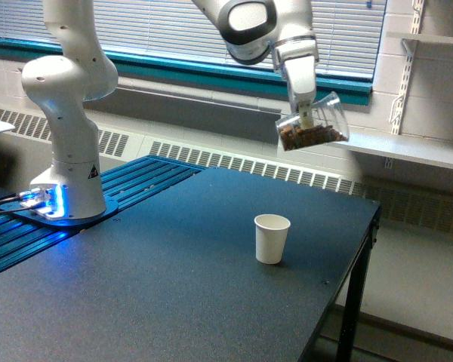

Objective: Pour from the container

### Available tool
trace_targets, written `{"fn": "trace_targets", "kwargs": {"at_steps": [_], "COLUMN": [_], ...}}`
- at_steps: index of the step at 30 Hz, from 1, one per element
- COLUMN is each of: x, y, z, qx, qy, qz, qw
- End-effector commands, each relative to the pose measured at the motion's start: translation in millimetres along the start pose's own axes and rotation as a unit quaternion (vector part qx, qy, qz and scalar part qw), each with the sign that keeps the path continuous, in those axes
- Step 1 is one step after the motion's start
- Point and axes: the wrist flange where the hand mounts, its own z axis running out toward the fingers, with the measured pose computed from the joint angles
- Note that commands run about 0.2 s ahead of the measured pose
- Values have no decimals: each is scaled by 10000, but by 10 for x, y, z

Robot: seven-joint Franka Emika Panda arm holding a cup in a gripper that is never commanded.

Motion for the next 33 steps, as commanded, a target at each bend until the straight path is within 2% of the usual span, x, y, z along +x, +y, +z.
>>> {"fn": "trace_targets", "kwargs": {"at_steps": [1,10,23,33], "x": [-250,-610,-1101,-1299], "y": [68,210,292,385], "z": [-17,28,151,269], "qx": [-70,-229,-219,-348], "qy": [17,-34,-226,-424], "qz": [-200,-444,-676,-789], "qw": [9998,9987,9972,9954]}}
